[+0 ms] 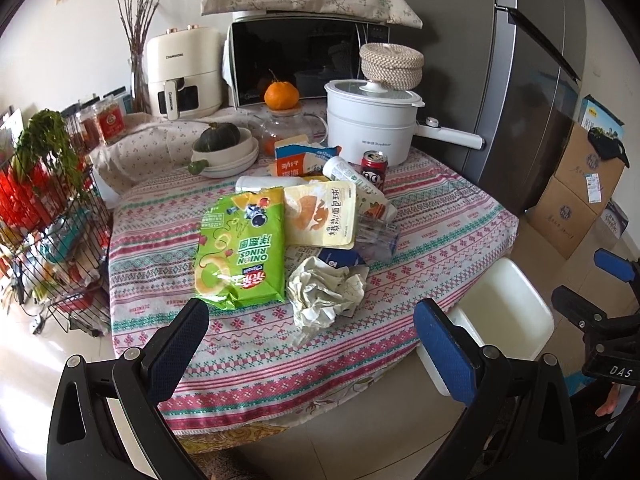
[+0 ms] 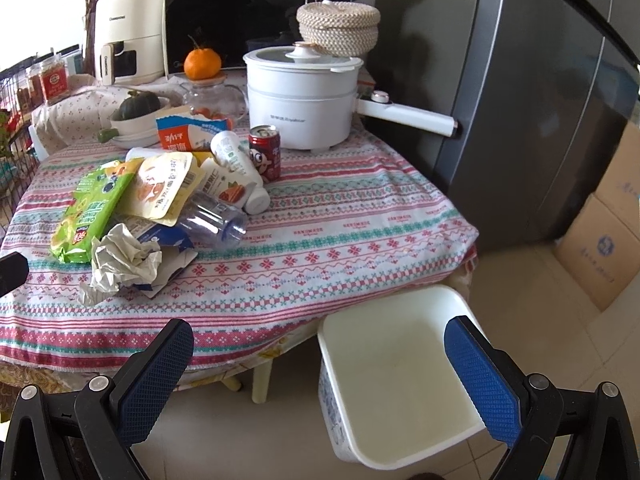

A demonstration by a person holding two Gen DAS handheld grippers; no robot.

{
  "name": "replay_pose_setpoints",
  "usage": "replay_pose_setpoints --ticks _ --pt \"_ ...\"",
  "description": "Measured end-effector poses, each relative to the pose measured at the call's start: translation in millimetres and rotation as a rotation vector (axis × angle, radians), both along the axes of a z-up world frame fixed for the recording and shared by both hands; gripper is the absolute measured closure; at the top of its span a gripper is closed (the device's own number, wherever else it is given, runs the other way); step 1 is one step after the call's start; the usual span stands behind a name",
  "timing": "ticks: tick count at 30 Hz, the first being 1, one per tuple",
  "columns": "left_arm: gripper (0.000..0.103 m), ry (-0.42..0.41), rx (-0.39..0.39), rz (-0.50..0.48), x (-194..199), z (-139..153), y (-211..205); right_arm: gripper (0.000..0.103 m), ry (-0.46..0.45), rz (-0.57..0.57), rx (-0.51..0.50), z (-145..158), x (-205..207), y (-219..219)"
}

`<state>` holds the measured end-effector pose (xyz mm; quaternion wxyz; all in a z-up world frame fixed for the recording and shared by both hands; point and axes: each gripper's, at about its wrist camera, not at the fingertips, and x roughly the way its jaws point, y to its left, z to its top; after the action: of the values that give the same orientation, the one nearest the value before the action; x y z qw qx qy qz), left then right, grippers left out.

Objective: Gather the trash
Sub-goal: 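Grasp the green snack bag with the left tool while the right tool grasps the crumpled paper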

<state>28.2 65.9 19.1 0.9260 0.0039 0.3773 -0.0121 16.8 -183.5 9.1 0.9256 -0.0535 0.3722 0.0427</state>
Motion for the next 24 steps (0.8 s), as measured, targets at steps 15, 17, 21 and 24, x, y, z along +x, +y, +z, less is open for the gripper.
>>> replay_pose_setpoints --ticks 15,17,21,24 --pt "0.018 0.237 0.045 0.030 118 -72 51 0.000 0.240 0.191 0.038 -22 99 54" --pt "0.021 0.254 0.067 0.031 133 -79 46 0.000 0.262 0.188 0.057 -33 109 58" --pt "0.022 0.276 0.138 0.046 165 -94 33 0.000 0.361 0.161 0.120 -61 129 55" --pt "0.025 0.323 0.221 0.070 183 -110 27 0.000 0.399 0.137 0.152 -71 143 50"
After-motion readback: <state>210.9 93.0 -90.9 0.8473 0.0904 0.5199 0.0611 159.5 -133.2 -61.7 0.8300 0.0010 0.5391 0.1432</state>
